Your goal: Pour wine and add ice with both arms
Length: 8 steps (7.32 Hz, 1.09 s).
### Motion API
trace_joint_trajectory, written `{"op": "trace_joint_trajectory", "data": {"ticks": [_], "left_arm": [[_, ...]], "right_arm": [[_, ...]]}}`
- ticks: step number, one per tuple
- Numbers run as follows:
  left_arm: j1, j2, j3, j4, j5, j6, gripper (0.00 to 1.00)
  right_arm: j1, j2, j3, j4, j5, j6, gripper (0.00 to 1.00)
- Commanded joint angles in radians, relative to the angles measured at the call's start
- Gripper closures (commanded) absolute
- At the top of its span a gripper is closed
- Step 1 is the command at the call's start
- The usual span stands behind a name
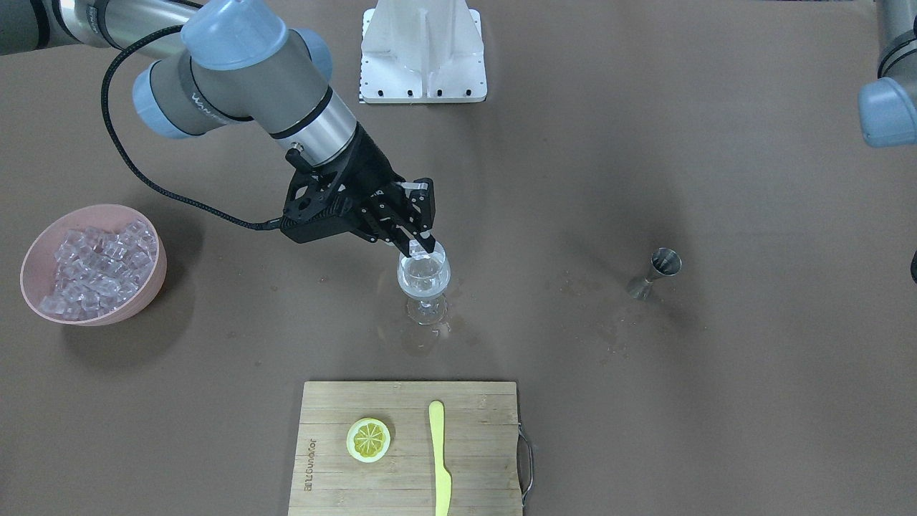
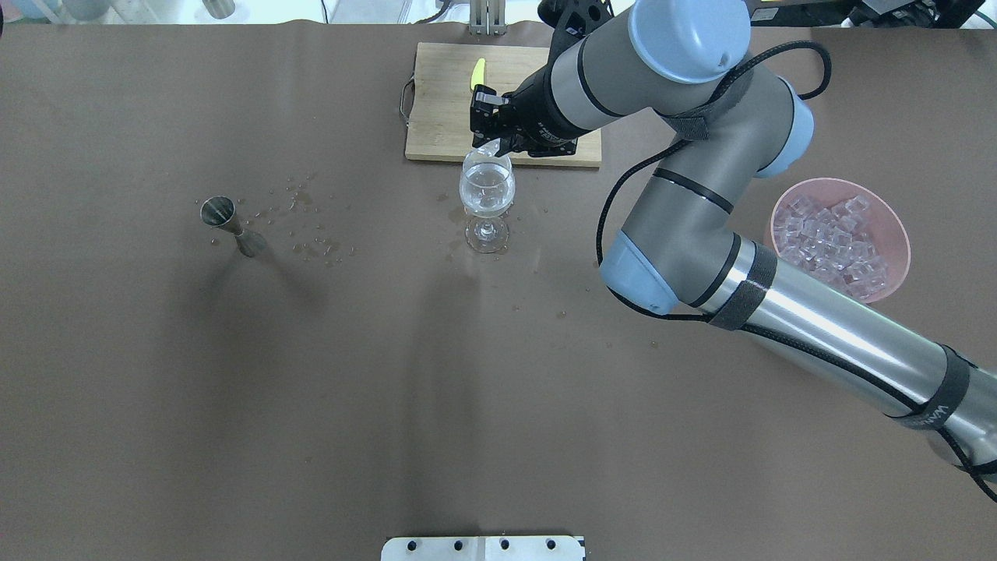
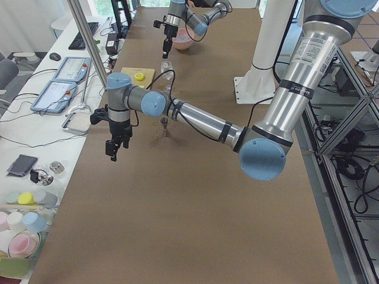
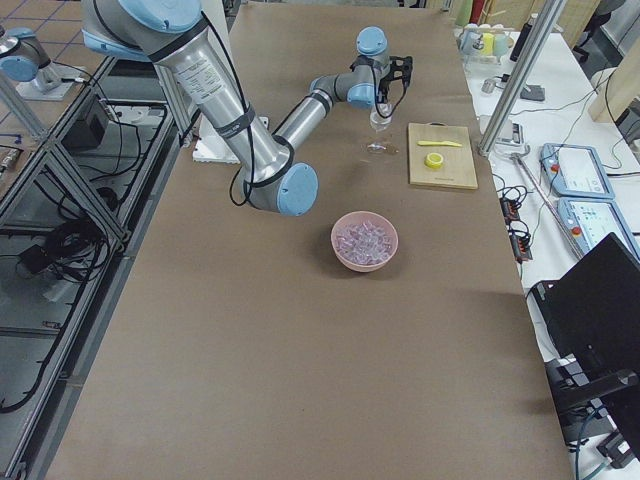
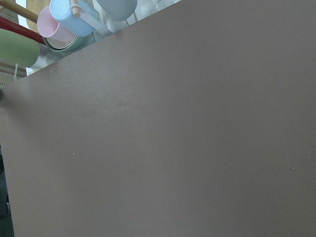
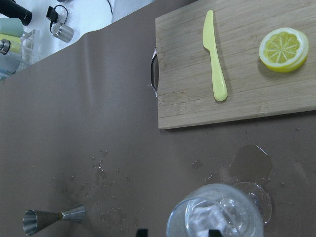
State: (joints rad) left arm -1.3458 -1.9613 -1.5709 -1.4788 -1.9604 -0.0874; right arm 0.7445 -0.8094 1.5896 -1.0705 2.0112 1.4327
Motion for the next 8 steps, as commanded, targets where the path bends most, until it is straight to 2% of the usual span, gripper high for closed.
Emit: {"op": "trace_joint_trajectory", "data": {"ticks": [1, 2, 4, 5, 6, 7, 8], "left_arm": [[-0.004, -0.001, 0.000, 0.000, 0.000, 0.002, 0.02], [-0.007, 0.002, 0.000, -0.003, -0.002, 0.002, 0.02], [-0.016, 0.068, 0.038, -0.154, -0.052, -0.012, 0.02], [-0.036, 0.081, 0.043, -0.176, -0.096, -0.011, 0.02], [-0.036, 0.076, 0.045, -0.179, -0.104, -0.012, 0.02], [-0.047, 0.078, 0.042, -0.183, -0.107, -0.003, 0.02], [-0.049, 0.084, 0.042, -0.210, -0.109, -0.003, 0.02]], "right_arm": [[0.006, 0.007, 0.007, -0.003, 0.001, 0.009, 0.00], [0.033, 0.009, 0.009, -0.008, 0.021, 0.009, 0.00], [0.137, 0.000, 0.067, -0.159, 0.134, -0.045, 0.00], [0.212, -0.010, 0.093, -0.275, 0.221, -0.140, 0.00], [0.270, -0.019, 0.096, -0.364, 0.262, -0.243, 0.00], [0.335, -0.066, 0.095, -0.396, 0.326, -0.355, 0.00], [0.408, -0.158, 0.093, -0.397, 0.377, -0.506, 0.00]]}}
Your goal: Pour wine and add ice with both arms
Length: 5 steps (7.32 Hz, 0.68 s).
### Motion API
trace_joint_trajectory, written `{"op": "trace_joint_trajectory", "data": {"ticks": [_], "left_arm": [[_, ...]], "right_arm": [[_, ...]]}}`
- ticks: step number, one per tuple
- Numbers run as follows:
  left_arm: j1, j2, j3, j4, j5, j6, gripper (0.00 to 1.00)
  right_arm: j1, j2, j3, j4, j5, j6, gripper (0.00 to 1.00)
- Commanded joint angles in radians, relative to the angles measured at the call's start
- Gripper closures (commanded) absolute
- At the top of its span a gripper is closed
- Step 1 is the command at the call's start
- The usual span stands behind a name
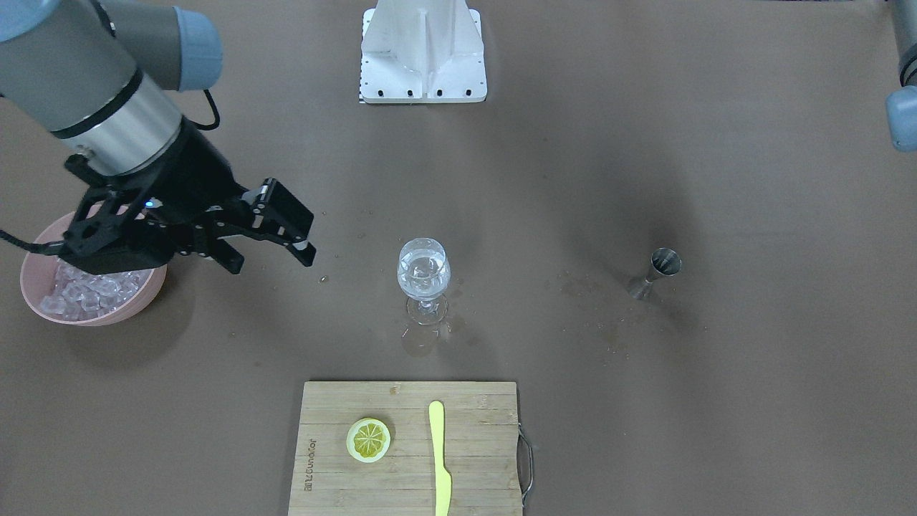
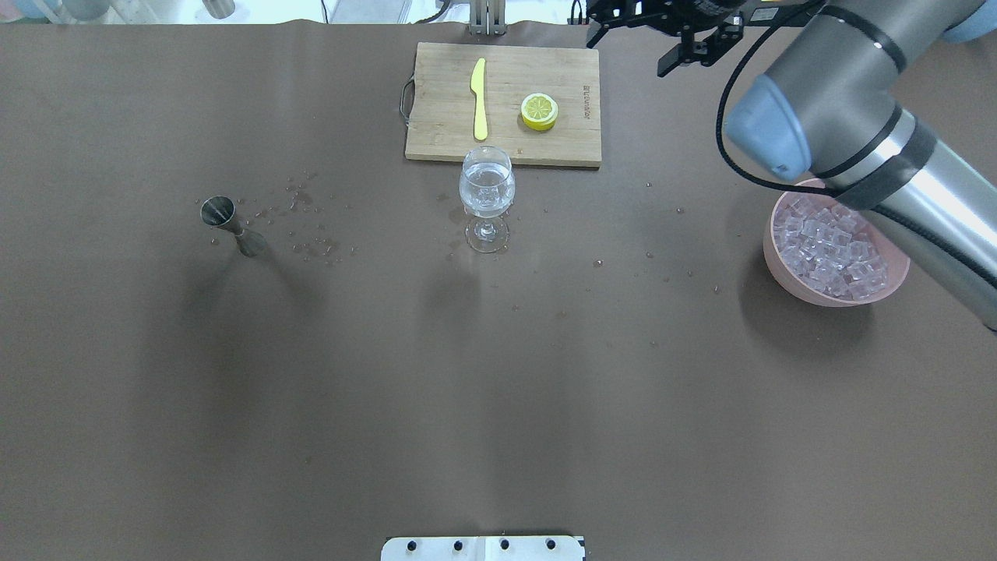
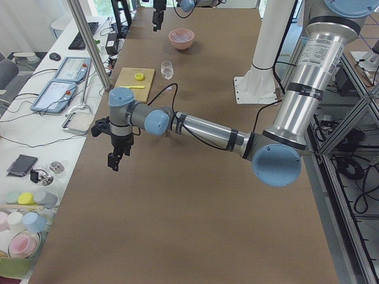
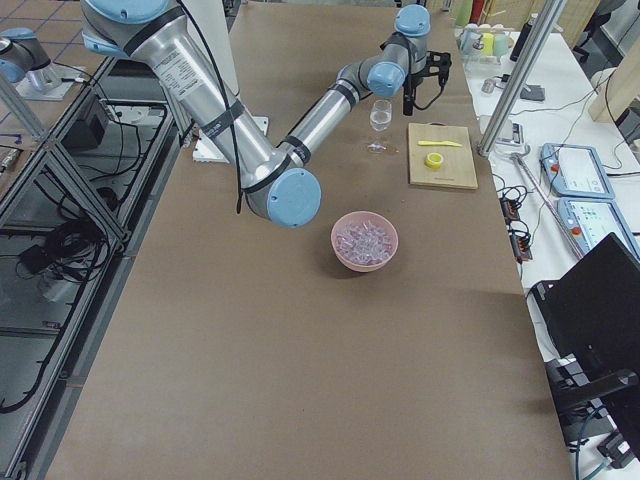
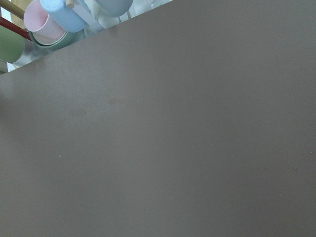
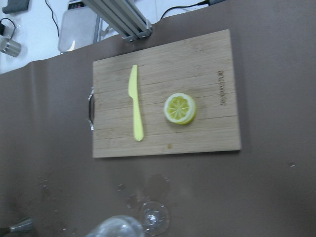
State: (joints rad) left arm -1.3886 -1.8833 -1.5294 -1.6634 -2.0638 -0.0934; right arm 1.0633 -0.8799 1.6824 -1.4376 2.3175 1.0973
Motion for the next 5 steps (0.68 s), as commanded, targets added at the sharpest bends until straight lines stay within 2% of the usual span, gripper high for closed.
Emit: {"op": "trace_joint_trajectory", "data": {"ticks": [1, 2, 3, 4, 5], "left_arm": [[-0.015, 0.007, 0.005, -0.036, -0.006, 0.001, 0.02], [-0.032, 0.007, 0.012, -0.035, -0.007, -0.002, 0.02], [-0.056, 0.009, 0.026, -0.033, -0.012, -0.002, 0.02], [-0.085, 0.007, 0.061, -0.035, -0.077, -0.003, 0.02], [-0.117, 0.009, 0.096, -0.036, -0.134, 0.001, 0.02]], "right_arm": [[0.145, -0.170, -0.006, -0.043, 0.089, -0.329, 0.00], [0.194, -0.219, -0.007, -0.134, 0.077, -0.500, 0.00], [0.255, -0.256, -0.007, -0.276, 0.038, -0.783, 0.00], [0.285, -0.278, -0.007, -0.375, -0.063, -1.000, 0.00], [0.306, -0.321, -0.015, -0.385, -0.114, -1.090, 0.00]]}}
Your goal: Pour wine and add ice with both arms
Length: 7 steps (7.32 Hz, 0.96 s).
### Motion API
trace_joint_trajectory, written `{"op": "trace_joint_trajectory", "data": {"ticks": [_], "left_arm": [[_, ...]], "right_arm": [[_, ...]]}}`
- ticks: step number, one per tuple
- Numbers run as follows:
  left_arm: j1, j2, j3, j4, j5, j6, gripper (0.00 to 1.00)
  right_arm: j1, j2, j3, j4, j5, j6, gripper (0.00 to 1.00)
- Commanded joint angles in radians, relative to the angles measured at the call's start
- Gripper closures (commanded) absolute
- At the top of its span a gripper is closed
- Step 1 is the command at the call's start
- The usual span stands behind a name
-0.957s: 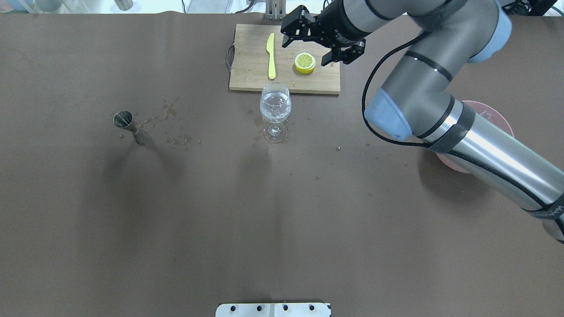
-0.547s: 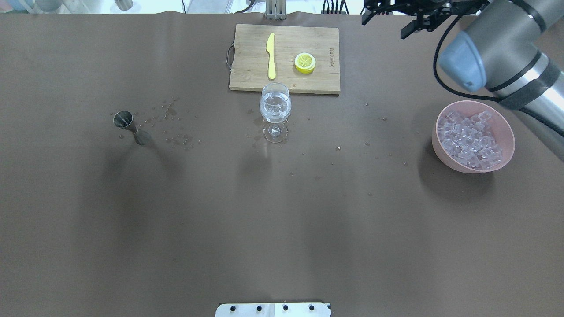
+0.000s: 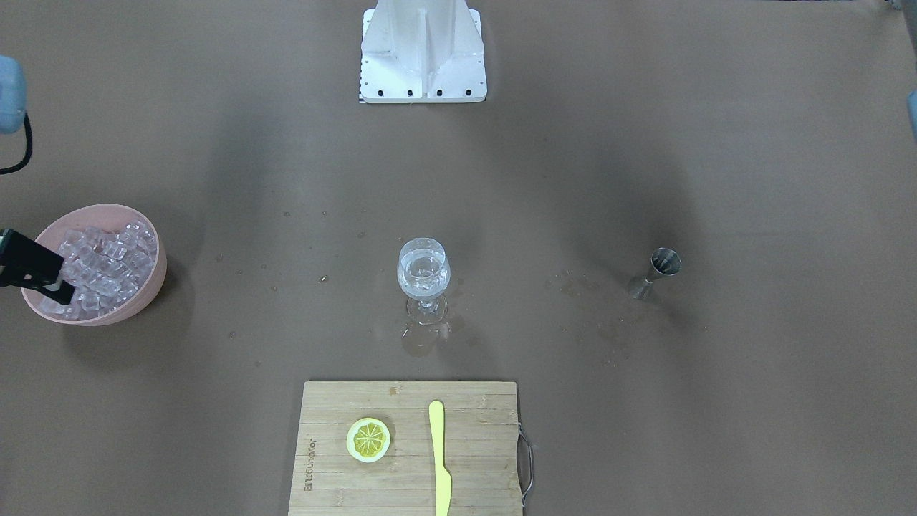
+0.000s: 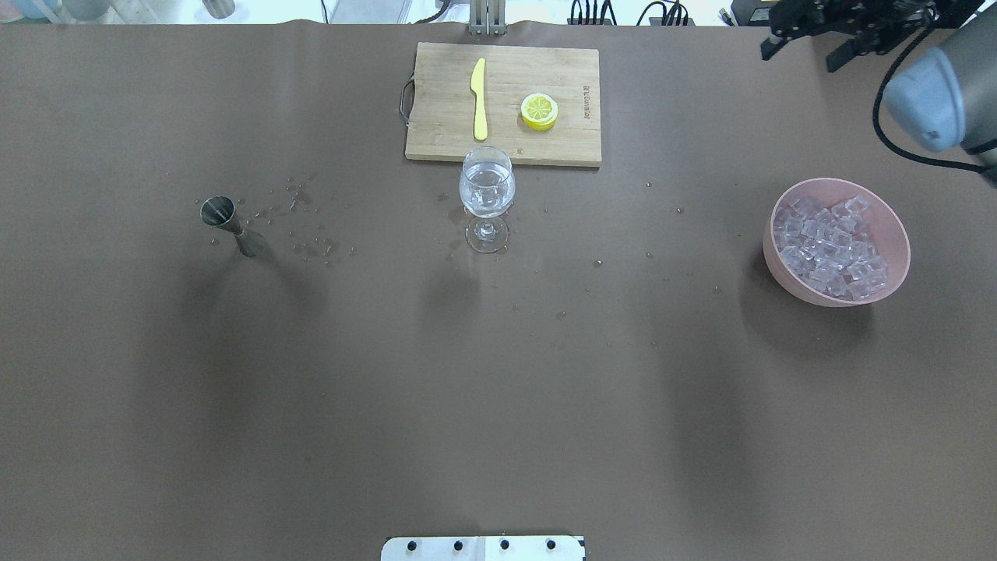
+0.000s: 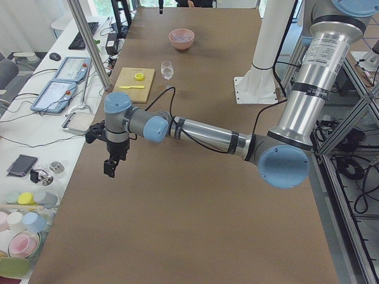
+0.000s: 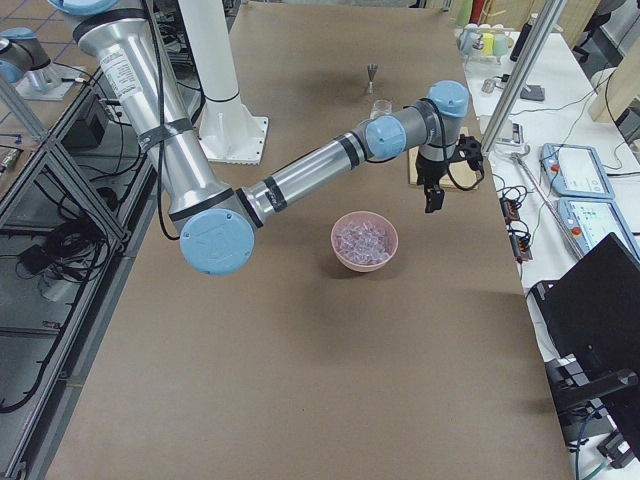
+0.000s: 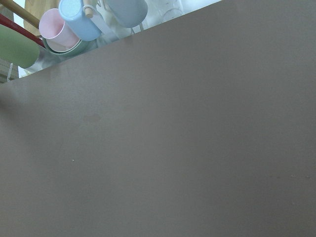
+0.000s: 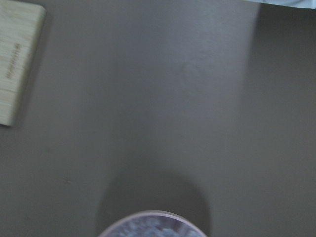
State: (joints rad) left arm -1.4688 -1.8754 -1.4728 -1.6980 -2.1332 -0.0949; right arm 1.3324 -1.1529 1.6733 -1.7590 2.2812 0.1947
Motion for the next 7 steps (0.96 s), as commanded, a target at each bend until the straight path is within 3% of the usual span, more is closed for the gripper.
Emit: {"op": "trace_joint_trajectory", "data": {"ticks": [1, 3, 6, 7], "left_arm": [[-0.050, 0.036, 0.043, -0.011, -0.077, 0.009, 0.02], [-0.067, 0.056, 0.095, -0.081, -0.076, 0.010, 0.02], [-0.106, 0.124, 0.109, -0.112, -0.076, 0.000, 0.02], [-0.111, 0.145, 0.109, -0.098, -0.079, -0.002, 0.02]], "right_arm": [[0.074, -0.101, -0.009, -0.056, -0.062, -0.219, 0.00], [0.175, -0.227, -0.009, -0.042, 0.033, -0.319, 0.00], [0.215, -0.364, -0.053, -0.019, 0.001, -0.319, 0.00], [0.232, -0.405, -0.066, 0.068, 0.001, -0.313, 0.00]]}}
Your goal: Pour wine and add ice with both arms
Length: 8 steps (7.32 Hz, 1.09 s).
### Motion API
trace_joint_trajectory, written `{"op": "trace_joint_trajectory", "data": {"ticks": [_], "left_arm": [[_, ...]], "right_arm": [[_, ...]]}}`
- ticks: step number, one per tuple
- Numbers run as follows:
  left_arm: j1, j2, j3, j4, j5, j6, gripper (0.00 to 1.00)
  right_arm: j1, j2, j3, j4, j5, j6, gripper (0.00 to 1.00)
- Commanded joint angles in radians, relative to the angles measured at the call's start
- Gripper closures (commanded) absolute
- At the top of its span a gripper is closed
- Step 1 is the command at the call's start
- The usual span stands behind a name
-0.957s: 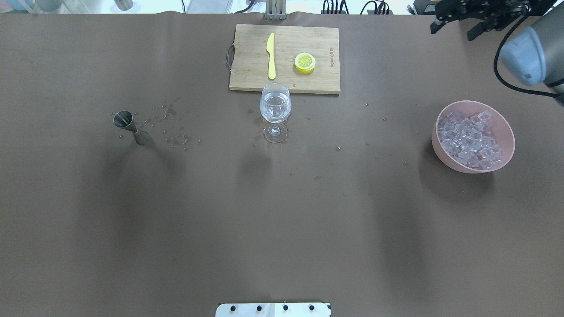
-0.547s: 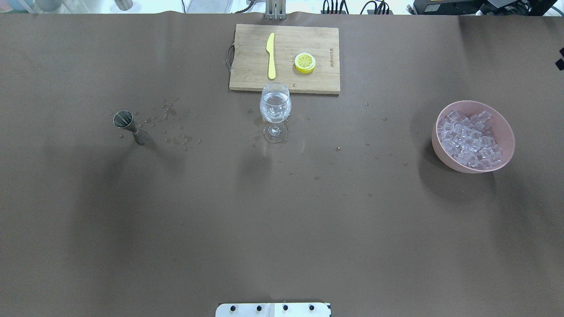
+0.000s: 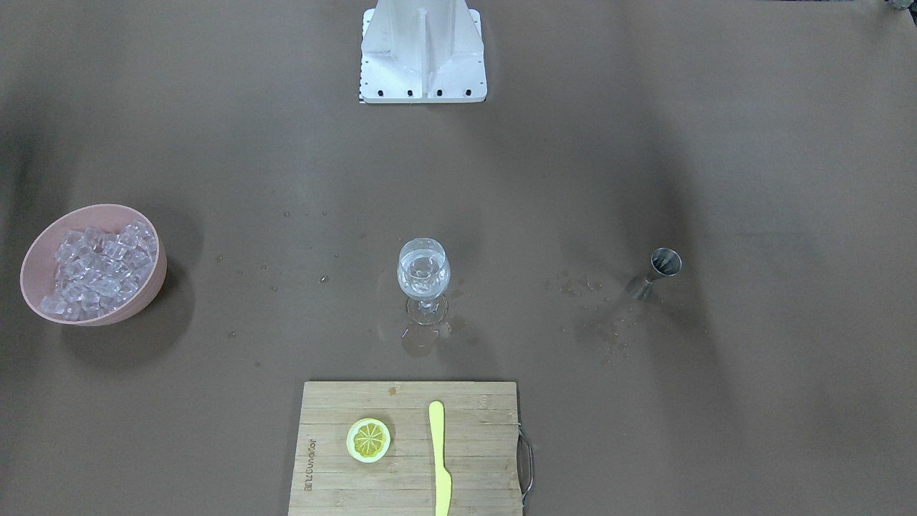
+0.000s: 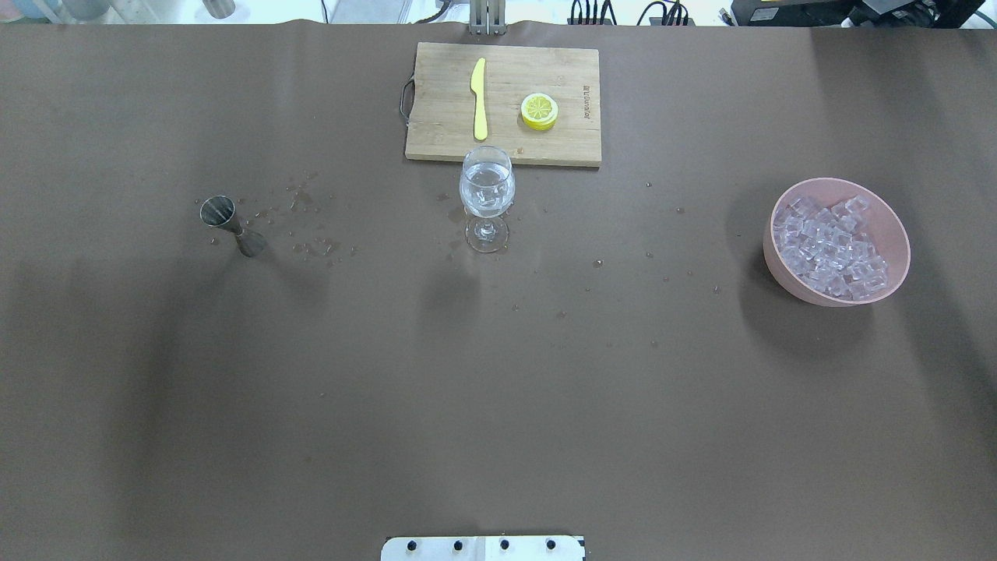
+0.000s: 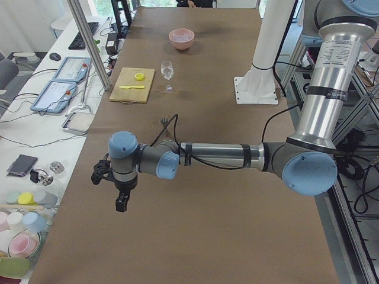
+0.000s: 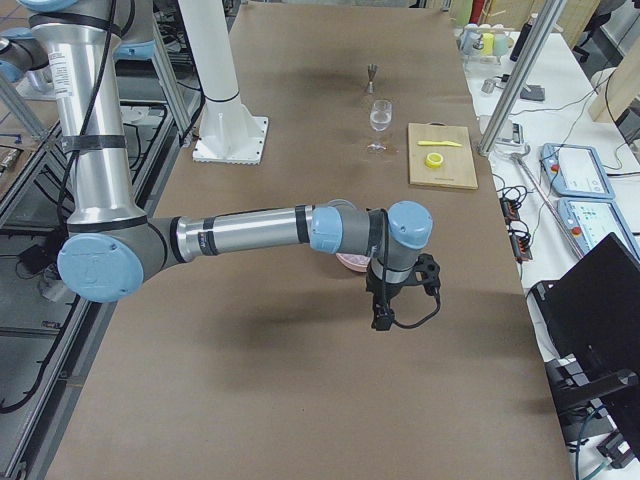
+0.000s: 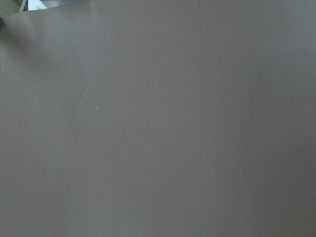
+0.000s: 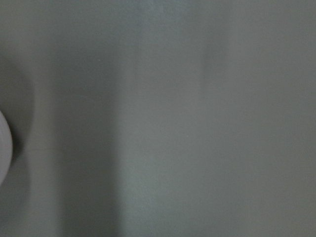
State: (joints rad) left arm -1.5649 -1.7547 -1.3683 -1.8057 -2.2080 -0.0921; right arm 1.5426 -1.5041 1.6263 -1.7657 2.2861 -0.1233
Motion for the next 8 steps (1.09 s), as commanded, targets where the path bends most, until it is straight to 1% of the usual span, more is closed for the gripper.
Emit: {"op": "trace_joint_trajectory", "data": {"ticks": [1, 2, 3, 4, 5, 6, 8], "left_arm": [[-0.014, 0.014, -0.009, 0.038, -0.005, -0.008, 0.02], [-0.012, -0.020, -0.018, 0.119, -0.053, -0.008, 0.02], [-0.012, -0.043, -0.022, 0.167, -0.071, -0.008, 0.02], [-0.012, -0.045, -0.023, 0.167, -0.070, -0.008, 0.02], [-0.012, -0.048, -0.028, 0.169, -0.070, -0.008, 0.02], [-0.012, -0.046, -0.035, 0.169, -0.070, -0.008, 0.02], [-0.012, -0.046, -0.037, 0.169, -0.070, -0.008, 0.02]], "right_arm": [[0.037, -0.073, -0.041, 0.133, -0.004, 0.007, 0.00], [0.063, -0.084, -0.055, 0.134, -0.002, 0.014, 0.00], [0.074, -0.094, -0.066, 0.141, -0.003, 0.028, 0.00], [0.074, -0.084, -0.053, 0.144, 0.000, 0.080, 0.00], [0.074, -0.033, -0.030, 0.144, -0.003, 0.202, 0.00], [0.068, -0.006, -0.025, 0.135, 0.001, 0.218, 0.00], [0.060, -0.005, -0.020, 0.134, 0.012, 0.224, 0.00]]}}
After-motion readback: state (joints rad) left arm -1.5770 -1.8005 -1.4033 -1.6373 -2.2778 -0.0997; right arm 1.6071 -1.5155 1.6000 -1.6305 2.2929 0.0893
